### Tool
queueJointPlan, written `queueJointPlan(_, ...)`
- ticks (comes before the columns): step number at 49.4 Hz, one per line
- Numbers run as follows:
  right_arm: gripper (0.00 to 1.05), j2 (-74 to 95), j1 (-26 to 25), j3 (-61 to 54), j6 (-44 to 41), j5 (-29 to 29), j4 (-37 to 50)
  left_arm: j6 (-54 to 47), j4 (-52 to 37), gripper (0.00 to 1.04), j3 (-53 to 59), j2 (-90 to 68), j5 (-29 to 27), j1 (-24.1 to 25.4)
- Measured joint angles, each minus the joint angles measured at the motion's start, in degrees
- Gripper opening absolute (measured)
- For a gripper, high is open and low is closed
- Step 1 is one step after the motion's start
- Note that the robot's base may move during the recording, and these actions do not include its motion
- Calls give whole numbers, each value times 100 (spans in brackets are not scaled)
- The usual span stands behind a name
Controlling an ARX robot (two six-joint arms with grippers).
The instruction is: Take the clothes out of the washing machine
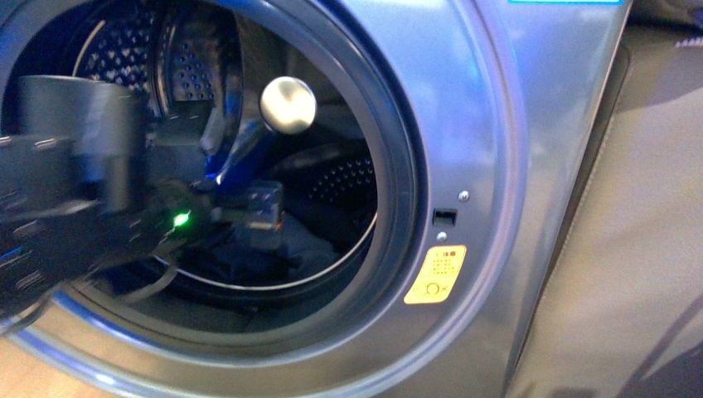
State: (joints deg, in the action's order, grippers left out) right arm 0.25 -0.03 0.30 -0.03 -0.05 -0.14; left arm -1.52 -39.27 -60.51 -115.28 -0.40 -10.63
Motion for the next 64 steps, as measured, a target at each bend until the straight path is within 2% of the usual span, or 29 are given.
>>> queueJointPlan(15, 97, 0, 0, 0, 2, 0, 0, -42, 874, 98, -1558, -1016, 195, 177)
queueJointPlan(34, 97, 0, 0, 0, 2, 0, 0, 22, 1902, 98, -2933, -1843, 461, 227)
queueJointPlan(64, 97, 0, 0, 0, 2, 0, 0, -7, 3176, 98, -4616, -2990, -83, 223)
